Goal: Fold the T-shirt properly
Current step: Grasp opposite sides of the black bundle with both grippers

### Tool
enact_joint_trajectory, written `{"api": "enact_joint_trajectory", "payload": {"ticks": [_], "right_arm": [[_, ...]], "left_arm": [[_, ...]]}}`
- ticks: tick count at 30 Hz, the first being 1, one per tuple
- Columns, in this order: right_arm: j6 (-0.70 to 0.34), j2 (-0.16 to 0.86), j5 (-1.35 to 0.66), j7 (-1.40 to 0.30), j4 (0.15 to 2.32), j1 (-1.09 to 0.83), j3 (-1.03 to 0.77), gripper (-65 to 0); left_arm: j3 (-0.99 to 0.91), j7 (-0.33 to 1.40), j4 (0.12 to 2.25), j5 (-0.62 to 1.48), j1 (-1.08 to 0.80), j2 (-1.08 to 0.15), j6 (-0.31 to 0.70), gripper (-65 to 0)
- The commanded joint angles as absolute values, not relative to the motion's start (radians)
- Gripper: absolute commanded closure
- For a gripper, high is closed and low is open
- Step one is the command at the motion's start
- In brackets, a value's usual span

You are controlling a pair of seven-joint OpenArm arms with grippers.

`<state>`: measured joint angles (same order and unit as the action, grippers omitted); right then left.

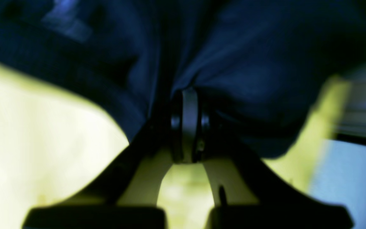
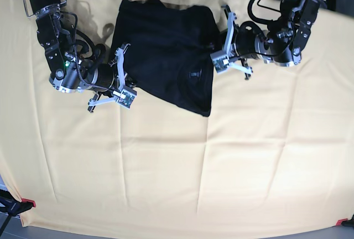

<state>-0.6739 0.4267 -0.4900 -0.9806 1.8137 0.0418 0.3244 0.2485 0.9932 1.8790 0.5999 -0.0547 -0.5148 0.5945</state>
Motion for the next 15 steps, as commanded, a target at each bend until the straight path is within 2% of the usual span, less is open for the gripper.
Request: {"api": "enact_joint_trajectory", "payload": {"ticks": [1,8,15], "right_arm": [[-0.673,0.435,-0.501,-0.967,1.834,0.058,0.318,0.0],[-0.643,0.435,-0.504,-1.052,1.858,0.058,0.318,0.0],[-0.653,0.435,-0.675,-1.165,1.916,0.033,0.308,0.0]], "left_arm": [[0.241,0.987,1.891,0.594,-0.031,-0.524,0.588,0.0],[0.241,0.965,1.891,0.594,0.065,-0.524,0.591,0.0],[0.241,0.882,1.773,0.588,0.15,-0.524,0.621,0.0]]}}
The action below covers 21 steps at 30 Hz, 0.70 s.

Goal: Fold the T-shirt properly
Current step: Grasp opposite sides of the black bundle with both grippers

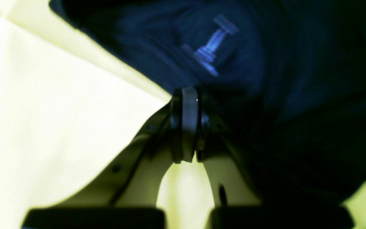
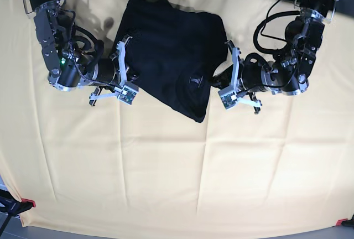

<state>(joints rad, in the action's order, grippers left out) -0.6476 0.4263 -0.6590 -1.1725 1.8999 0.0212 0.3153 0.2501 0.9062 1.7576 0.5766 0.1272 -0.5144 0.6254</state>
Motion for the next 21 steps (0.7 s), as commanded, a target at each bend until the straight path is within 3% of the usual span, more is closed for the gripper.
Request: {"api": "enact_joint_trajectory", "payload": {"ticks": [1,5,12,18,21], "right_arm": [[-0.656,0.435,-0.683,-1.165,1.916,0.028,0.306,0.0],[-0.655,0.435,-0.673,-1.117,1.918,0.028,0.283,0.0],[-0.655,0.435,-0.667,-1.021,1.911,0.027,0.123,0.0],[-0.698,0.435,-0.651,-1.005,1.825,0.025,0.105,0.0],[-0.698,0.435,-0.651,-0.993,1.773,0.025,0.105,0.0]], "left_arm": [[0.241,0.883,1.739,0.597,0.168,-0.524,0.622,0.0],[0.241,1.029,1.726,0.773,0.23,-0.54,0.698,0.0],[0.241,1.32,1.876,1.253,0.205,-0.619,0.698,0.0],[0.244,1.38,1.879,1.325,0.136,-0.62,0.698,0.0],[0.268,1.396,1.879,1.461,0.122,-0.621,0.698,0.0]]}}
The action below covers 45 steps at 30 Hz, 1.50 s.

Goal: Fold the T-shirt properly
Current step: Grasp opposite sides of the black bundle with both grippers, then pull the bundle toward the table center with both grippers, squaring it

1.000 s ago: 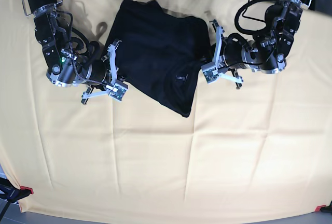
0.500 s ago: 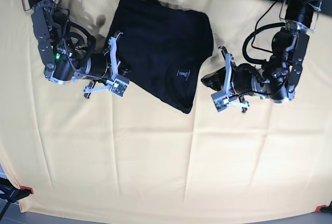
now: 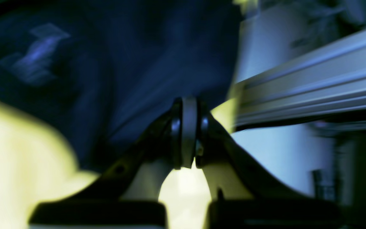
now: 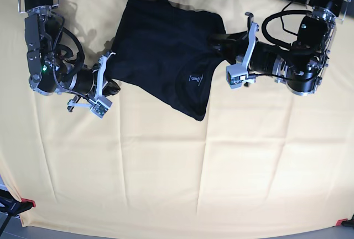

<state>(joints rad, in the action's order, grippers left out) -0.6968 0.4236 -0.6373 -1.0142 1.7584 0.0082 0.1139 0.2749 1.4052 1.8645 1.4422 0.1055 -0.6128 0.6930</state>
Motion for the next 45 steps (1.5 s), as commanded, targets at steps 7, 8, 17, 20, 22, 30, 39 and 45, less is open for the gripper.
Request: {"api": "enact_joint_trajectory", "payload": {"ticks": [7,8,17,20,22,30,39,45], "right_arm": [[-0.698,0.435,-0.655,-0.991,1.736,0.007,0.106,0.0],[-0.698,0.435,-0.655,-0.99,1.736,0.001,0.106,0.0],[-0.698,0.432,-0.695,-1.0,1.736,-0.006,0.106,0.0],[-0.698,0.432,-0.737,-1.026,1.736,-0.007,0.106,0.0],[-0.698,0.432,-0.736,-1.032,1.736,-0.006,0.106,0.0],[-0.698,0.432,-0.737,-1.071,1.737,-0.029,0.106,0.0],[-0.698,0.433,-0.737,-1.07,1.769,-0.126,0.105,0.0],[-0.698,0.432,-0.737,-1.07,1.896,-0.211,0.105,0.0]], "left_arm": [[0.385,1.396,1.879,1.484,0.123,-0.658,0.698,0.0],[0.408,1.396,1.879,1.484,0.123,-0.666,0.698,0.0],[0.583,1.345,1.876,1.079,0.147,-0.701,0.698,0.0],[0.609,1.197,1.876,0.903,0.15,-0.701,0.698,0.0],[0.609,1.135,1.876,0.853,0.148,-0.697,0.698,0.0],[0.609,1.04,1.866,0.703,0.15,-0.664,0.698,0.0],[0.609,0.839,1.682,0.575,0.26,-0.664,0.698,0.0],[0.609,0.728,1.511,0.544,0.365,-0.611,0.698,0.0]]}}
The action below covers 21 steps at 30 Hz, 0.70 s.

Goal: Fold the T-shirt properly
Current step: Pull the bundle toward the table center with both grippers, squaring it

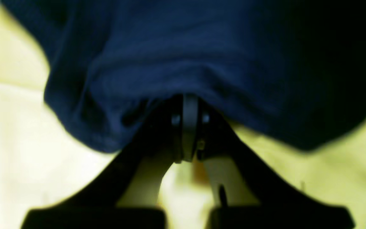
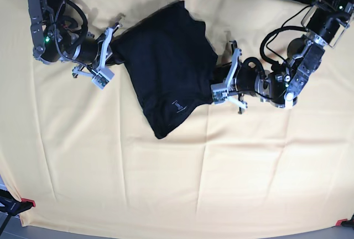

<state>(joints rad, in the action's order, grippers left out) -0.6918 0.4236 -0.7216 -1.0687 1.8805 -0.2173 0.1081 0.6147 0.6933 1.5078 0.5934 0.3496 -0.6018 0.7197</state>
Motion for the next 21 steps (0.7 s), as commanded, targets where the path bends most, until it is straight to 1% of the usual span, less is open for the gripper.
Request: {"api": "enact_joint_trajectory", "payload": {"ticks": [1,6,10,12,14,16,18,21], "right_arm": [[-0.698,0.432,-0.737,-1.068,1.914,-0.227,0.105,0.0],[-0.681,0.432,-0.736,-1.058,1.972,-0.304,0.105,0.0],[-0.661,0.432,-0.737,-1.039,1.975,-0.343,0.105,0.0],[-0.653,0.432,-0.735,-1.039,1.975,-0.355,0.105,0.0],[-0.628,0.432,-0.713,-1.035,1.975,-0.352,0.104,0.0],[-0.588,0.432,-0.676,-1.01,1.986,-0.349,0.091,0.0],[-0.565,0.432,-0.675,-1.0,2.017,-0.349,0.062,0.0],[-0.533,0.432,-0.681,-0.993,2.103,-0.349,0.001,0.0]], "left_arm": [[0.609,0.695,1.481,0.521,0.379,-0.593,0.698,0.0],[0.609,0.48,1.318,0.385,0.439,-0.504,0.682,0.0],[0.609,0.459,1.237,0.343,0.5,-0.447,0.68,0.0],[0.609,0.463,1.235,0.34,0.534,-0.443,0.68,0.0],[0.609,0.516,1.237,0.343,0.573,-0.451,0.68,0.0],[0.609,0.609,1.246,0.367,0.614,-0.467,0.68,0.0],[0.607,0.713,1.266,0.437,0.65,-0.493,0.68,0.0],[0.606,0.813,1.31,0.596,0.696,-0.543,0.68,0.0]]}}
